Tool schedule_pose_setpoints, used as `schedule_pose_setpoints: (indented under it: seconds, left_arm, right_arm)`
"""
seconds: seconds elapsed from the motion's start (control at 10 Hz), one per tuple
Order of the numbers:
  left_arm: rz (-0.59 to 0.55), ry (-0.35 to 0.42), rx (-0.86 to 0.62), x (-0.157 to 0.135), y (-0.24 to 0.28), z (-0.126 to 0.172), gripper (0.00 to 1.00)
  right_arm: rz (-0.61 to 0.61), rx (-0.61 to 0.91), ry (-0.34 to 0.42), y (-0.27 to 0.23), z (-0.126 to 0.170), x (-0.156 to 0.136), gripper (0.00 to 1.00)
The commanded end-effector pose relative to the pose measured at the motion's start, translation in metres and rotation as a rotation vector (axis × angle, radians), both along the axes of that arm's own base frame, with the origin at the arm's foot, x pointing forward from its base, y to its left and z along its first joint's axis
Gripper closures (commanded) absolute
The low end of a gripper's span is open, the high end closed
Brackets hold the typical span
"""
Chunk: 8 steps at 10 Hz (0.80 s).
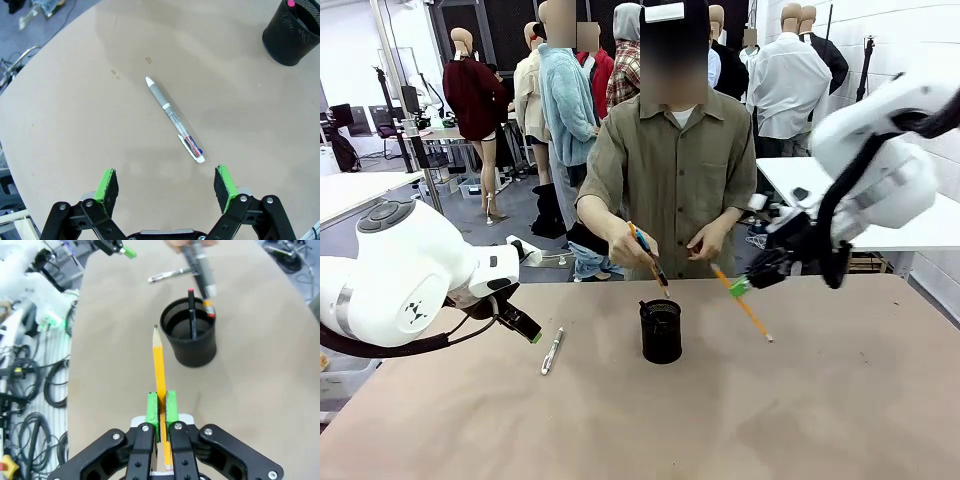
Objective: Place the pens into the pen holder.
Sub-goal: Pick up a writing instrument from the table and place it into the Pen holder.
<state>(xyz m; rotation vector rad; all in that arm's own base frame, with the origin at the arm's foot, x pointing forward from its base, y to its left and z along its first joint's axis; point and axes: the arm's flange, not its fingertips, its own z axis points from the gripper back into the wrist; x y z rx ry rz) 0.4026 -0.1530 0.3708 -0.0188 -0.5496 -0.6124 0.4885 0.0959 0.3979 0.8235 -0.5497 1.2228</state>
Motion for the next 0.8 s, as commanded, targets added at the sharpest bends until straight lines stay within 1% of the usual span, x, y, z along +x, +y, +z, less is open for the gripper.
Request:
schedule_pose_setpoints:
  seconds: [0.0, 0.2, 0.3, 0.4, 0.5, 0.6, 0.7]
  left_arm:
    - [0.004, 0.000, -0.003, 0.000, 0.002, 0.000, 0.00]
    - [0.004, 0.000, -0.003, 0.000, 0.002, 0.000, 0.00]
    - [0.004, 0.000, -0.003, 0.000, 0.002, 0.000, 0.00]
    - [0.004, 0.000, -0.003, 0.000, 0.002, 0.000, 0.00]
    - [0.004, 0.000, -0.003, 0.000, 0.002, 0.000, 0.00]
    - [0.004, 0.000, -0.003, 0.000, 0.002, 0.000, 0.00]
    - [0.004, 0.000, -0.003, 0.000, 0.002, 0.000, 0.00]
  right_arm:
    - [-0.029, 0.175, -0.029, -0.080, -0.007, -0.019, 1.00]
    - [-0.082, 0.335, -0.046, -0.139, -0.026, -0.023, 1.00]
    - [-0.091, 0.389, -0.067, -0.151, -0.031, -0.025, 1.00]
    - [-0.077, 0.435, -0.082, -0.150, -0.033, -0.025, 1.00]
    - [-0.063, 0.467, -0.096, -0.143, -0.028, -0.024, 1.00]
    - [-0.058, 0.509, -0.131, -0.134, -0.021, -0.027, 1.00]
    - [-0.074, 0.514, -0.145, -0.121, -0.010, -0.033, 1.00]
